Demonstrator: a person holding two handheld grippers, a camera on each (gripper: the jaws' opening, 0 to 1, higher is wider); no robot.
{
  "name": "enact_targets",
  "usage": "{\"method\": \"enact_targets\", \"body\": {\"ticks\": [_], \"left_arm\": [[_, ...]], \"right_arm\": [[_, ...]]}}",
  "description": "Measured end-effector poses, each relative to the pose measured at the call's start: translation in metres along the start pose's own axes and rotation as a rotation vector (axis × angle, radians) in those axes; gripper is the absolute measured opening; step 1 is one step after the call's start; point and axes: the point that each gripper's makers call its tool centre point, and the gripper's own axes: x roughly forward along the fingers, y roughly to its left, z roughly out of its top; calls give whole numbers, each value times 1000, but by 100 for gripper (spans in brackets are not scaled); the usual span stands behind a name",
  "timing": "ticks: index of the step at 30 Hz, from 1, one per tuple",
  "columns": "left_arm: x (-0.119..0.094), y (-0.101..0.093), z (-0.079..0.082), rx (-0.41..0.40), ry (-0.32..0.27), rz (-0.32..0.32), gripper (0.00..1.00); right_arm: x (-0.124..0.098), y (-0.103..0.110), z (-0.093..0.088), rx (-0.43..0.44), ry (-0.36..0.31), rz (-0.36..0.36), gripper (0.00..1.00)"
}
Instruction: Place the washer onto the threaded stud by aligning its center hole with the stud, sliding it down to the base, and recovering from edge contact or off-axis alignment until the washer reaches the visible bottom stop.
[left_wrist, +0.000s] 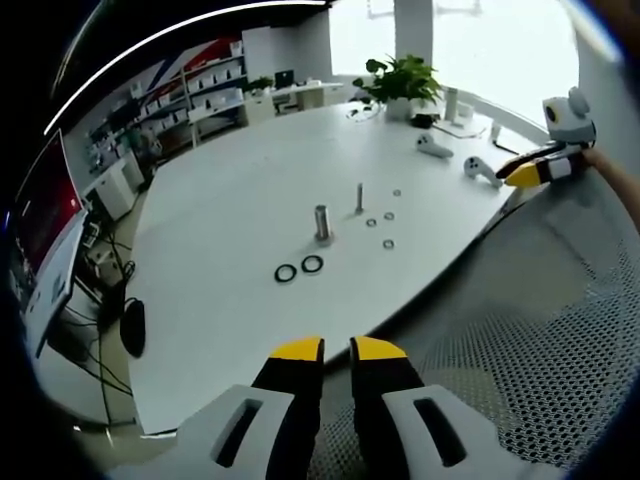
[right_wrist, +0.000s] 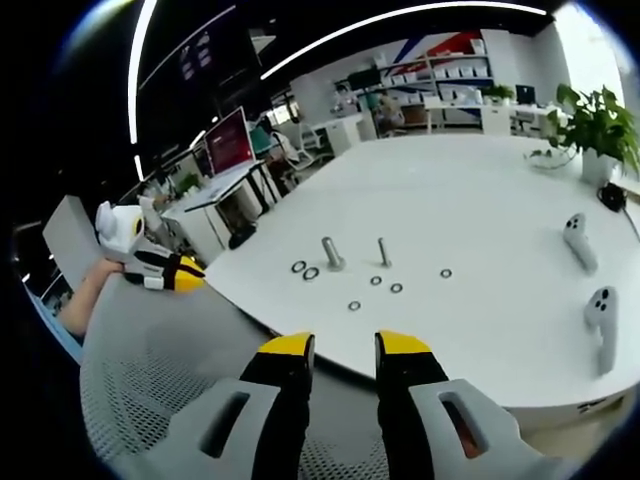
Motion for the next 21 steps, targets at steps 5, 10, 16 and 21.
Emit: {"method": "enact_targets", "body": {"ticks": [5, 10, 16, 21], "left_arm": [[0, 0, 0, 1, 1, -2, 8], [0, 0, 0, 2, 2, -4, 8], [0, -1, 0, 3, 3, -5, 8], [0, -1, 0, 3, 8, -7, 7]], "right_arm": [[1, 1, -1, -8, 7, 9, 26], [0, 1, 0, -2, -2, 5, 26], [0, 1, 1, 2, -7, 3, 26], [0, 1, 2, 4, -13, 8, 26]]}}
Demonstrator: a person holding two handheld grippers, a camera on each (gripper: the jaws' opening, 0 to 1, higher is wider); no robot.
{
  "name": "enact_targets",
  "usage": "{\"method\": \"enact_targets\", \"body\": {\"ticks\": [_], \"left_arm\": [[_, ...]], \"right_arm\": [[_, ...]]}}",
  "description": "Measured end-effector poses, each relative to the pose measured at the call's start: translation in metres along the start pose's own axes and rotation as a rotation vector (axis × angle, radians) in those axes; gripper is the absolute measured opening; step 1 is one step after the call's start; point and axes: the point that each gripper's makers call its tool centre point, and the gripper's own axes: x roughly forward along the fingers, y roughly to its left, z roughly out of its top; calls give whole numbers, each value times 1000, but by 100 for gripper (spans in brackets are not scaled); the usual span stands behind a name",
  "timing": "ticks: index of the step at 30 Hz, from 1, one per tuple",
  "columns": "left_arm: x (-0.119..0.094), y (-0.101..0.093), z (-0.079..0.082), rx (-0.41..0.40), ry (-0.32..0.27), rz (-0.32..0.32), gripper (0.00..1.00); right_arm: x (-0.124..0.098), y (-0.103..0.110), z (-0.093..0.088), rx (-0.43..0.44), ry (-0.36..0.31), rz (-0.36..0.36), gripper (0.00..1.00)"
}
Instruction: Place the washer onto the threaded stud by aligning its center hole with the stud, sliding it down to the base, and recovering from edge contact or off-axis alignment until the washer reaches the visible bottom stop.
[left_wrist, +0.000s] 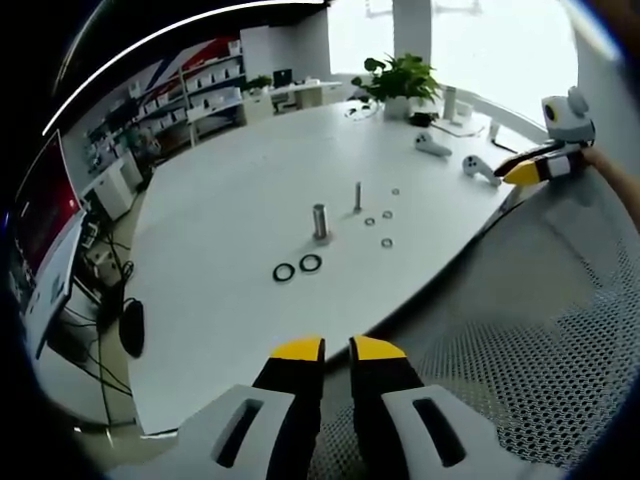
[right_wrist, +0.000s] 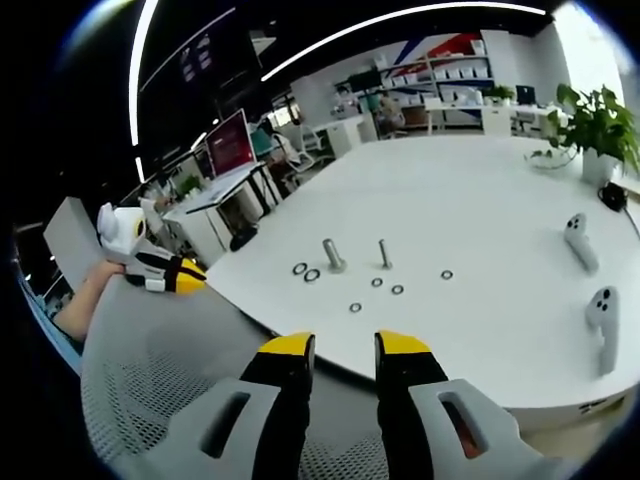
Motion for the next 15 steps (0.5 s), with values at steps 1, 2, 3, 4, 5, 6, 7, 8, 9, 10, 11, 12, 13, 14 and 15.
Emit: {"method": "enact_targets", "body": {"ticks": [1, 2, 3, 4, 5, 6, 7, 8, 9, 10, 11, 12, 13, 14, 15], "left_arm": [[0, 0, 0, 0, 1, 0, 7], [0, 0, 0, 0, 1, -1, 7], [0, 0, 0, -1, 2, 0, 7], [1, -1, 1, -1, 3, 0, 7], [1, -1, 1, -6, 7, 2, 7], [2, -1, 1, -8, 7, 6, 7], [2, -1, 1, -5, 10, 7, 7], [2, -1, 0, -12, 15, 10, 7], [2, 0, 0, -15, 13, 13, 7], [1, 0, 0, -15, 12, 18, 7], [1, 0, 0, -15, 14, 16, 7], [2, 0, -1, -16, 17, 16, 7], [2, 0, -1, -17, 18, 16, 7], [2, 0, -1, -17, 19, 16, 7], [2, 0, -1, -18, 20, 16, 7]], "right_arm": [[0, 1, 1, 0, -3, 6, 26], [0, 1, 1, 1, -3, 7, 26], [1, 0, -1, -2, 13, 7, 25], [2, -3, -3, -2, 30, -2, 25], [2, -5, -5, -1, 46, -9, 25], [3, -5, -7, -11, 56, -7, 25], [3, -5, -7, -13, 58, -6, 25], [2, -5, -7, -13, 54, -3, 25], [2, -4, -5, -9, 43, 0, 25], [2, -4, -5, -8, 43, 2, 25], [2, -4, -6, -11, 47, 5, 25], [2, -4, -6, -14, 51, 9, 25], [2, -3, -6, -15, 52, 12, 24], [2, -3, -6, -15, 53, 15, 24], [3, -2, -7, -17, 54, 18, 24]]}}
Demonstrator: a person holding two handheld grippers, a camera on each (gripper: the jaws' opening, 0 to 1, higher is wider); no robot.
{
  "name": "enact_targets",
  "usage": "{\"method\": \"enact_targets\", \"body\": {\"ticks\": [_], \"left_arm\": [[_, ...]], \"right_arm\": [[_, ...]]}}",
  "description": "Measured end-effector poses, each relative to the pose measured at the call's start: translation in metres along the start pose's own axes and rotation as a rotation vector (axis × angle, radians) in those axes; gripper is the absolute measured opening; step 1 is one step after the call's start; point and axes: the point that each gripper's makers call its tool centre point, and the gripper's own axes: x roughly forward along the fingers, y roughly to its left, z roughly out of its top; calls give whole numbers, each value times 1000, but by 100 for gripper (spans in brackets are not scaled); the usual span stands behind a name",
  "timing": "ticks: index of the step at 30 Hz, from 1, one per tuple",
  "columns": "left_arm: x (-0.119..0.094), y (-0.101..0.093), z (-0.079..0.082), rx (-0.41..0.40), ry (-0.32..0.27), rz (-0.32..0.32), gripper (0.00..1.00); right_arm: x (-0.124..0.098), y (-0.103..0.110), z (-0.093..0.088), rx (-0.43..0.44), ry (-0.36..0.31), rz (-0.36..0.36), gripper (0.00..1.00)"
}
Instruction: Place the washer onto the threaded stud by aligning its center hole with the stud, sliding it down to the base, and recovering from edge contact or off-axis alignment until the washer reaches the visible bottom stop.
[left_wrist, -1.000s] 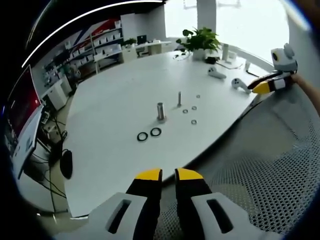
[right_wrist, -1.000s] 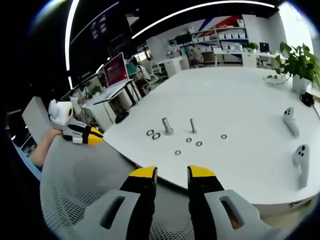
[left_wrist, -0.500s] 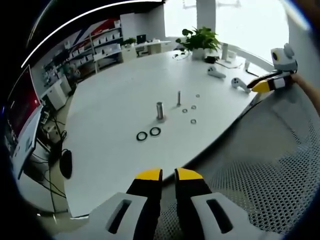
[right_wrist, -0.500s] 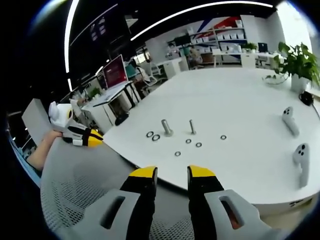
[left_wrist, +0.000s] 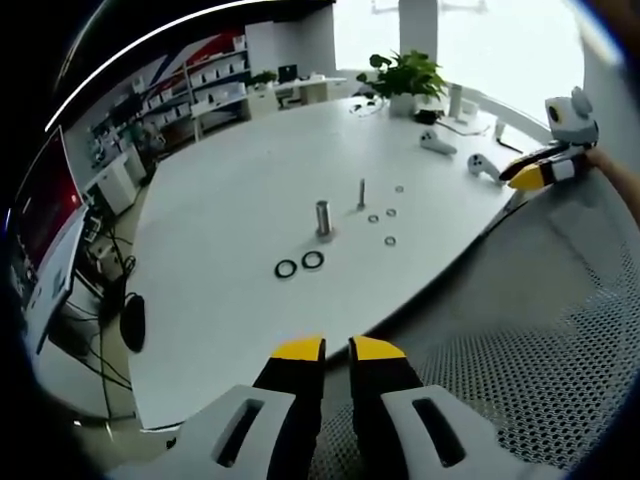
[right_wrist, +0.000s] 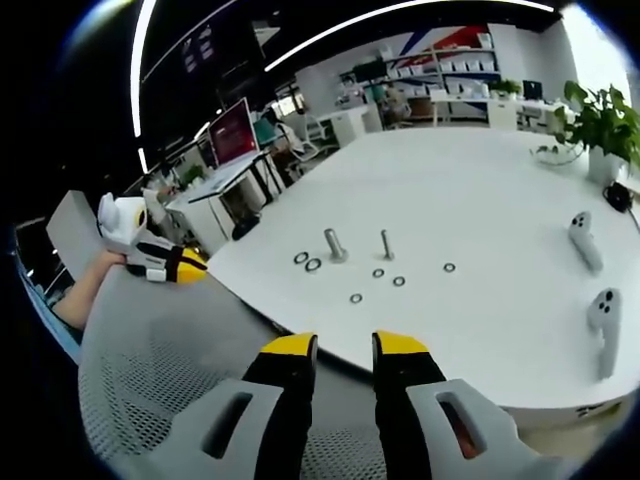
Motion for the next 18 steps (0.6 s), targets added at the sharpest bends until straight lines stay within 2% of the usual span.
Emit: {"method": "enact_targets", "body": {"ticks": [11, 13, 18], "left_arm": [[-1, 3, 0, -18, -6, 16, 7], [0, 3, -4, -27, 18, 16, 7], [0, 4, -4, -32, 23, 18, 7]], "right_arm": [[0, 3, 0, -16, 0, 7, 24], [0, 3, -1, -21, 12, 4, 24], [-1, 0, -1, -20, 9, -9, 26]]}}
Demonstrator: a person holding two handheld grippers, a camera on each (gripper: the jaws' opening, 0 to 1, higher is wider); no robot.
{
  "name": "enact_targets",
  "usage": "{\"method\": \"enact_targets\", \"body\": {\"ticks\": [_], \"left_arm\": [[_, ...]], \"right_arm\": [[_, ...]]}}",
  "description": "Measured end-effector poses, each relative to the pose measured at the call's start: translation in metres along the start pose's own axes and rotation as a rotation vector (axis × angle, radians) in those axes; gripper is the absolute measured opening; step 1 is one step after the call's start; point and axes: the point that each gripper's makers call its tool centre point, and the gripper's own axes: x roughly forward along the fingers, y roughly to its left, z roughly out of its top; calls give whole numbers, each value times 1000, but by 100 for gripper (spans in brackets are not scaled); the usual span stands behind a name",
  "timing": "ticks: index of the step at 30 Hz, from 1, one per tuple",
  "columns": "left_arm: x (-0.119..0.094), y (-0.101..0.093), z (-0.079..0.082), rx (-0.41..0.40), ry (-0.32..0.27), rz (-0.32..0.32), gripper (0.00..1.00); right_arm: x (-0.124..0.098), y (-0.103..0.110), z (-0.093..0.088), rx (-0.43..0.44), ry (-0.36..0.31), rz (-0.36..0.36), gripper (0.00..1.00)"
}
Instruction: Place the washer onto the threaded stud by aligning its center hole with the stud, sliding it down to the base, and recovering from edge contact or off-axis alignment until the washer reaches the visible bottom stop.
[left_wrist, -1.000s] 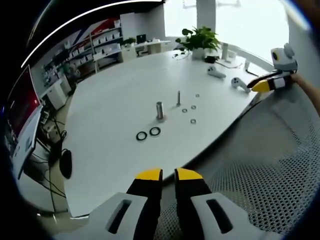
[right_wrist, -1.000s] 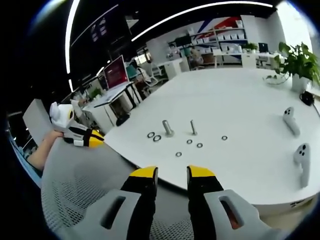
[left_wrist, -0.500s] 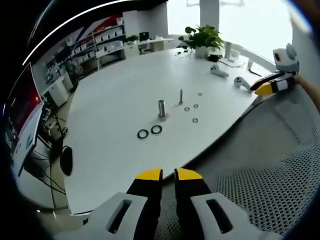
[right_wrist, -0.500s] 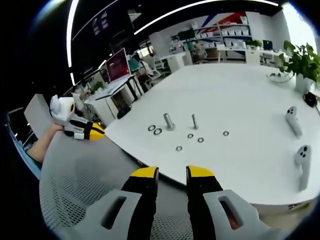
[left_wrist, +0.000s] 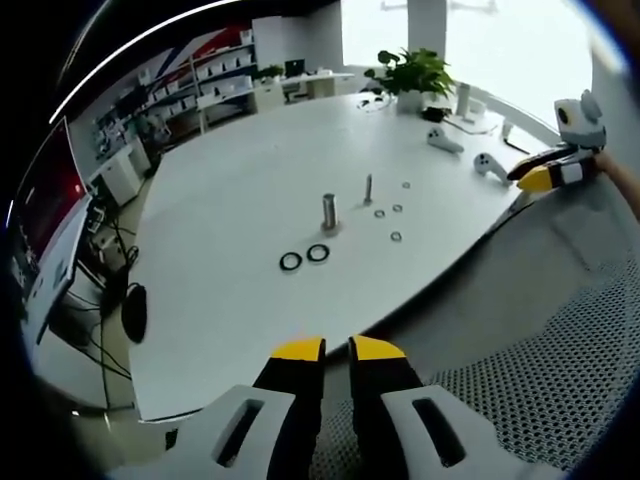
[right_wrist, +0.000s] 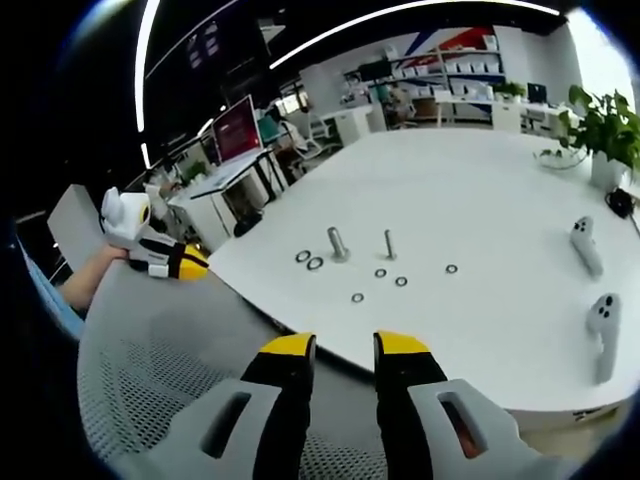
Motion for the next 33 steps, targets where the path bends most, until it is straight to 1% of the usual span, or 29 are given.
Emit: {"method": "enact_targets", "body": {"ticks": [2, 4, 5, 7, 8, 9, 10, 11, 13, 14, 15, 16, 20, 25, 28, 30, 33], "left_arm": [[1, 1, 0, -7, 0, 7, 7], [0, 1, 1, -5, -6, 9, 7], [0, 1, 1, -5, -7, 9, 7], [0, 2, 1, -4, -7, 9, 7], [0, 2, 2, -4, -11, 10, 7], [0, 2, 2, -5, -12, 10, 7], [0, 3, 2, -5, -14, 12, 7], [0, 3, 2, -9, -13, 14, 7], [0, 5, 2, -14, -12, 22, 7], [0, 5, 2, -12, -13, 21, 7], [0, 5, 2, -11, -13, 21, 7], [0, 5, 1, -13, -11, 22, 7], [0, 6, 1, -21, -12, 31, 7], [0, 7, 1, -25, -11, 37, 7], [-1, 7, 0, -44, -6, 36, 2], [-1, 8, 0, -38, -6, 38, 2], [-1, 9, 0, -42, -8, 48, 4]], "right_arm": [[0, -4, 3, 8, -16, -17, 26], [0, -2, 1, -6, -8, -3, 26], [1, 3, -2, -36, 14, 24, 26], [2, 7, -3, -58, 30, 42, 26], [3, 12, -9, -70, 72, 74, 26], [3, 13, -13, -91, 106, 90, 26], [4, 15, -15, -119, 121, 105, 26], [5, 13, -13, -104, 111, 85, 27], [4, 15, -14, -113, 122, 92, 28], [4, 17, -17, -116, 138, 118, 28], [5, 18, -18, -112, 151, 128, 28], [6, 17, -19, -107, 157, 130, 28], [6, 20, -18, -113, 183, 187, 28], [9, 16, -10, -134, 176, 243, 29], [12, 7, -6, -156, 180, 248, 29], [16, 0, -2, -159, 173, 251, 28], [20, -5, -1, -148, 166, 267, 28]]}}
